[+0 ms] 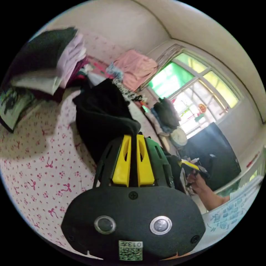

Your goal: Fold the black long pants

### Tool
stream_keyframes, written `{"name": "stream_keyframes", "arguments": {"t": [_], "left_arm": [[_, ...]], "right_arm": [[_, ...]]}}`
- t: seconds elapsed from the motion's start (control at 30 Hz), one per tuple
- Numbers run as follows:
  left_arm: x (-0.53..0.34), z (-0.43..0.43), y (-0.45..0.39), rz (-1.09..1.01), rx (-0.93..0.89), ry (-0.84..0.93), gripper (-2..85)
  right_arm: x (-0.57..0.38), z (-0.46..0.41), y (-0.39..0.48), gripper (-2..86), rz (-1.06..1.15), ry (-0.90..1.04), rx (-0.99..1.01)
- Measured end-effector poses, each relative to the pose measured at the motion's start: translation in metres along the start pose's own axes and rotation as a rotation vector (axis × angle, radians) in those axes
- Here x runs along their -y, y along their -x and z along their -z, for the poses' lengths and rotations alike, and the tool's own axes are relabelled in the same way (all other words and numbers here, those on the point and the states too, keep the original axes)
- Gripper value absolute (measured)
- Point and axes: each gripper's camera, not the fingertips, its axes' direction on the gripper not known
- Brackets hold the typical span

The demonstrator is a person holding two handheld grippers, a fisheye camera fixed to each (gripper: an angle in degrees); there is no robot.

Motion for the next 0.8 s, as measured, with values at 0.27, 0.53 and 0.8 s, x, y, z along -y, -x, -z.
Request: {"name": "stream_keyframes", "arguments": {"t": [0.27, 0.53, 0.8], "left_arm": [[-0.083, 0.185, -0.128, -0.325, 0.161, -0.267, 2.6], [-0.175, 0.307, -0.173, -0.372, 0.299, -0.449, 3.2], [-0.192, 0.233, -0.094, -0.092, 0.355, -0.05, 3.9]], "right_arm": [[-0.05, 0.148, -0.024, 1.7, -0.157, -0.577, 0.006], [-0.109, 0.149, -0.034, 2.5, -0.316, -0.529, 0.008], [-0.112, -0.006, 0.007, 5.0, -0.069, 0.272, -0.13]]}}
